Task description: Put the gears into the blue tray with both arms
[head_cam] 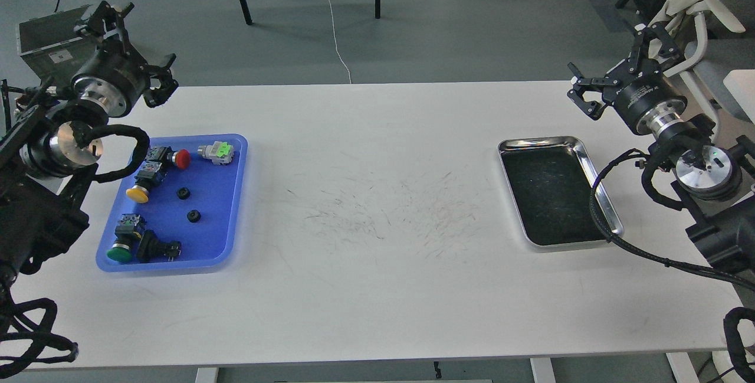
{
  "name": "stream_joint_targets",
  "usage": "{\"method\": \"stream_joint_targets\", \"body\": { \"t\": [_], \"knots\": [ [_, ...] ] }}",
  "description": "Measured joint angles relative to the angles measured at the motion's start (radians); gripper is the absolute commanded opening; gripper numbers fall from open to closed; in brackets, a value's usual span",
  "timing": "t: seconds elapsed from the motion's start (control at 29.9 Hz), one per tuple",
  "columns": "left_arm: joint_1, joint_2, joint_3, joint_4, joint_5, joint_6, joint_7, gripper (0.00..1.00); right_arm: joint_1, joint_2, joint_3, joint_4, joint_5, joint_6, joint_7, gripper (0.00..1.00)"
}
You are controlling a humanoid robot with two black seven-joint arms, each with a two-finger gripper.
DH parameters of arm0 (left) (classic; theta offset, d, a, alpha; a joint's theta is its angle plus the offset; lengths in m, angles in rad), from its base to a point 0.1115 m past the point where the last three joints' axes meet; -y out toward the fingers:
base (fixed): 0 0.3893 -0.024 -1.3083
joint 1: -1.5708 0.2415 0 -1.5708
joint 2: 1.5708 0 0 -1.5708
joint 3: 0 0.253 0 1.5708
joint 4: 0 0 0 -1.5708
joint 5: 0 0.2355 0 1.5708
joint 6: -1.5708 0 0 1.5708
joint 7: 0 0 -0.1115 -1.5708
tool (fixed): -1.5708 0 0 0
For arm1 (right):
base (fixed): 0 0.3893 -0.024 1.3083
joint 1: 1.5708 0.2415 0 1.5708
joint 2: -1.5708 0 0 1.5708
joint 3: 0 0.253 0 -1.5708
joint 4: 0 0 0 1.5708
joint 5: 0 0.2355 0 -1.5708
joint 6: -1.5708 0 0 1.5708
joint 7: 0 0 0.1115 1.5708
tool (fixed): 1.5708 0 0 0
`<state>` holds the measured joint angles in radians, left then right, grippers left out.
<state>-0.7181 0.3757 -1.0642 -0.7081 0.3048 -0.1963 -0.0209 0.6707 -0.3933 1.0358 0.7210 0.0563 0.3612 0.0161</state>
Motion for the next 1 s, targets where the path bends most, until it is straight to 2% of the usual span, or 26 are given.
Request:
{"method": "stream_joint_targets", "body": {
  "t": [0.23, 0.43, 0.6, 1.0],
  "knots": [
    [0.008, -0.101, 0.003, 0.069, -0.058, -0.037, -0.011, 0.98, -0.026, 0.017, -0.002, 0.016, 0.052, 0.001, 0.004, 1.0],
    [-0.011, -0.116, 0.003, 0.124, -0.141, -0.036, -0.015, 0.98, -0.046, 0.022, -0.002, 0.074, 0.052, -0.003, 0.006, 1.0],
    [-0.032, -0.12, -0.001, 0.199, -0.203, -0.042, -0.04, 0.98, -0.059, 0.038, -0.002, 0.089, 0.052, -0.007, 0.007, 1.0],
    [-0.021, -0.118, 0.007, 0.196, -0.231, -0.101, -0.065, 0.98, -0.085, 0.037, 0.014, 0.154, 0.053, -0.033, 0.009, 1.0]
  ]
}}
